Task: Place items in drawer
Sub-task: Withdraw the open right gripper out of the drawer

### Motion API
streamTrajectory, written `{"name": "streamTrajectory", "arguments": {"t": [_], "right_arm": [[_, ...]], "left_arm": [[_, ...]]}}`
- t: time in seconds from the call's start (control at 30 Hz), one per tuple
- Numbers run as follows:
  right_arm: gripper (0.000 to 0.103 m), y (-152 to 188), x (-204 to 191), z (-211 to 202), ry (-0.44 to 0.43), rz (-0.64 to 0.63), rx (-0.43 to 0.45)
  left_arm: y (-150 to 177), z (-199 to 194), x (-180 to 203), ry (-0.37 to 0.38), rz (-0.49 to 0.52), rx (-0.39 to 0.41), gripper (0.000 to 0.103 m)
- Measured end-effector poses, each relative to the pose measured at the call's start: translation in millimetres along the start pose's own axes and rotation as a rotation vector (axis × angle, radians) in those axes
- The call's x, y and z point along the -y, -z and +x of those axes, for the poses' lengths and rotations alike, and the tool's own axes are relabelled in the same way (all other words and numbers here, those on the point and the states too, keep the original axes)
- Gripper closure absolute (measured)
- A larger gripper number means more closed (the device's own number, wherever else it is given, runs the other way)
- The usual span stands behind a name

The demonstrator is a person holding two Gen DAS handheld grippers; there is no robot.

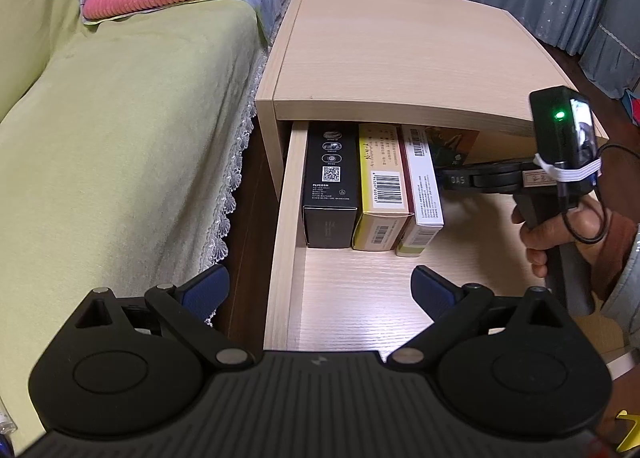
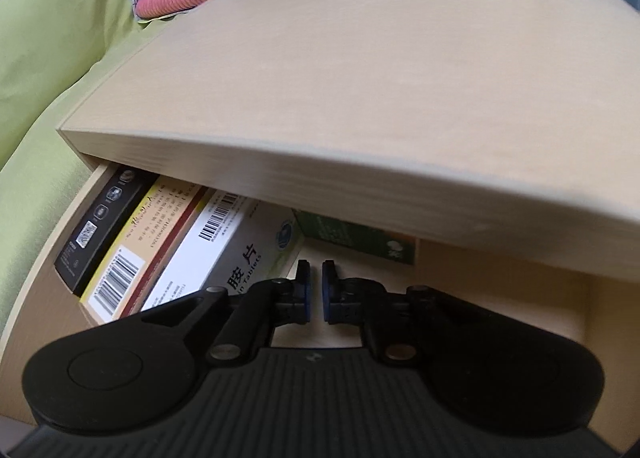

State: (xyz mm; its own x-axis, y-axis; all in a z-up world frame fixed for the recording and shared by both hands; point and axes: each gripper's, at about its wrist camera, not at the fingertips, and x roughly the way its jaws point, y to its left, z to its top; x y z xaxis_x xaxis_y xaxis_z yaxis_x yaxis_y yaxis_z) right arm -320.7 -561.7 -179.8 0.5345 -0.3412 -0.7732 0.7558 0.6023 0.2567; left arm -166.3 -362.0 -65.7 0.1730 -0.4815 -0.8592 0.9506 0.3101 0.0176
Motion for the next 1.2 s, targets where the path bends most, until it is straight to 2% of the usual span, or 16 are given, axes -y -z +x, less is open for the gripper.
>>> {"name": "streamTrajectory", "arguments": {"t": [0.2,0.37,0.7,0.87,1.2], "right_arm": [[0.092,7,-7,-31,0.040,-0.015,0.010],[0.080,13,-19,-66,0.083,-0.063,0.042],[0.076,23,-30,-130,0.098,-0.075,0.084],[0.067,43,-30,-162,0.101,-0.073,0.111],[0.061,72,-27,-201,0.093,-0.090,0.130]], "left_arm": [[1,-8,4,0.010,0.004,0.024,0.005],[2,-21,5,0.012,-0.002,0.052,0.005],[18,-47,13,0.018,-0.016,0.082,0.005],[26,-57,15,0.026,-0.035,0.089,0.005],[36,-69,23,0.003,-0.017,0.109,0.005]]}}
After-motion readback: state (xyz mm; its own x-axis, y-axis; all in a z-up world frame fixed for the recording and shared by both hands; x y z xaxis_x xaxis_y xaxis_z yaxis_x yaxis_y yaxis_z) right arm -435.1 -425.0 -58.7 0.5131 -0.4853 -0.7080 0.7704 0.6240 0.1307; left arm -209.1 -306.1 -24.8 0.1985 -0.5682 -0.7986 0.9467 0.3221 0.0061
